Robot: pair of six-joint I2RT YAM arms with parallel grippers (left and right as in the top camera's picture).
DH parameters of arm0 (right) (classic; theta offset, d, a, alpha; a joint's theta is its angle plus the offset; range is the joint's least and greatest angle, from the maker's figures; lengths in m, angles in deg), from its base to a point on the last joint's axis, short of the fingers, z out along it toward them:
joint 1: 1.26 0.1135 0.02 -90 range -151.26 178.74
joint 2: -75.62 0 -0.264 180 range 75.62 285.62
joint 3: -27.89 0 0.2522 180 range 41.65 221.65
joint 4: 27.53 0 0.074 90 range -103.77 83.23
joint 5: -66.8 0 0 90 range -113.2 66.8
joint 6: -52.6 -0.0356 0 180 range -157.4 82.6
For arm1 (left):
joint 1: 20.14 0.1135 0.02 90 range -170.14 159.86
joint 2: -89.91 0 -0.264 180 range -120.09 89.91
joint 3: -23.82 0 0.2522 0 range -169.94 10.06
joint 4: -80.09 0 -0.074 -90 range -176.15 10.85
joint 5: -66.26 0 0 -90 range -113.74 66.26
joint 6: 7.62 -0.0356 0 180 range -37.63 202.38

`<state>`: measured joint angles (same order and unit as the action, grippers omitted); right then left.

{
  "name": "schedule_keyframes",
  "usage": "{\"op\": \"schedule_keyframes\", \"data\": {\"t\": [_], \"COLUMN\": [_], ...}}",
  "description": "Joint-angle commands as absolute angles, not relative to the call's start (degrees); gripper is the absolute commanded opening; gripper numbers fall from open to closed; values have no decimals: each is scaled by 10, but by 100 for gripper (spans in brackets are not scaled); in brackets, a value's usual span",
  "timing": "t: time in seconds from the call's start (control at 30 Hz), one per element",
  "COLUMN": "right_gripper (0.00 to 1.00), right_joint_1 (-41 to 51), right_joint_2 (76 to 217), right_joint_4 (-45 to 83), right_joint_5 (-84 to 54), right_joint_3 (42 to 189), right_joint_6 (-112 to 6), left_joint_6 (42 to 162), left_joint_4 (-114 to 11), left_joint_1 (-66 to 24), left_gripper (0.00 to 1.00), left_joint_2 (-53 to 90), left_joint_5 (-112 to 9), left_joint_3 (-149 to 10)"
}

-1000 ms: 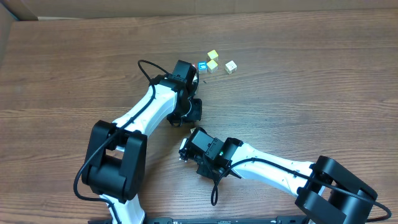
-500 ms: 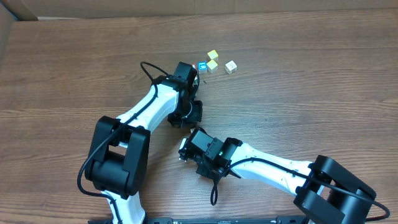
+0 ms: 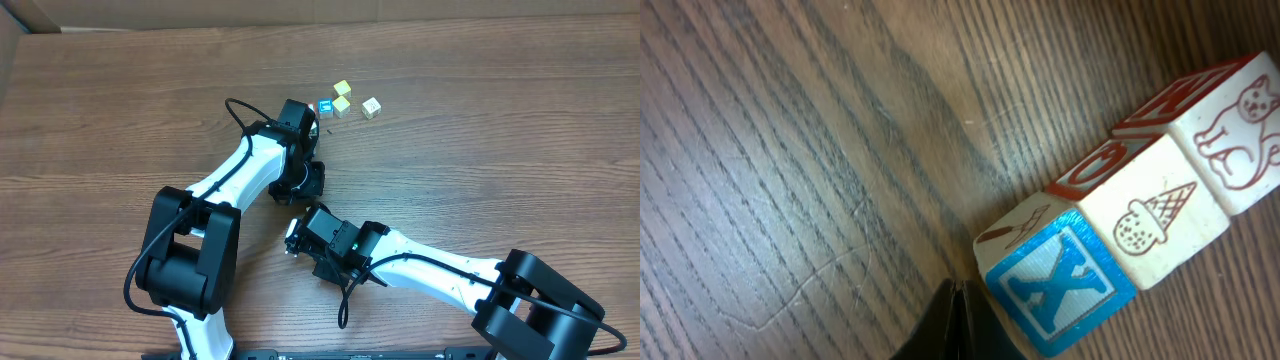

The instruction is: Flip 3 blocks

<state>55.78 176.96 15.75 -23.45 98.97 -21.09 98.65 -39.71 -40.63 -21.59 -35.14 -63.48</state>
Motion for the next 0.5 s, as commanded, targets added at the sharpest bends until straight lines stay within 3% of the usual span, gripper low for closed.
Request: {"op": "schedule_keyframes", "data": {"t": [0.0, 0.47], "right_gripper": [4, 4], "right_joint_1": [556, 556], "right_joint_2": [1774, 1783], "right_joint_4": [153, 145], "right_joint_5": [-238, -240], "right_joint_3": [1005, 1005], "right_joint_6": [-210, -204], "left_joint_6": [973, 939], "left_joint_4": [-399, -394], "left_joint_1": [-403, -403], "left_gripper": [4, 4], "left_joint_2": [-222, -222], "left_joint_5": [-359, -399], "left_joint_3": [-634, -634]}}
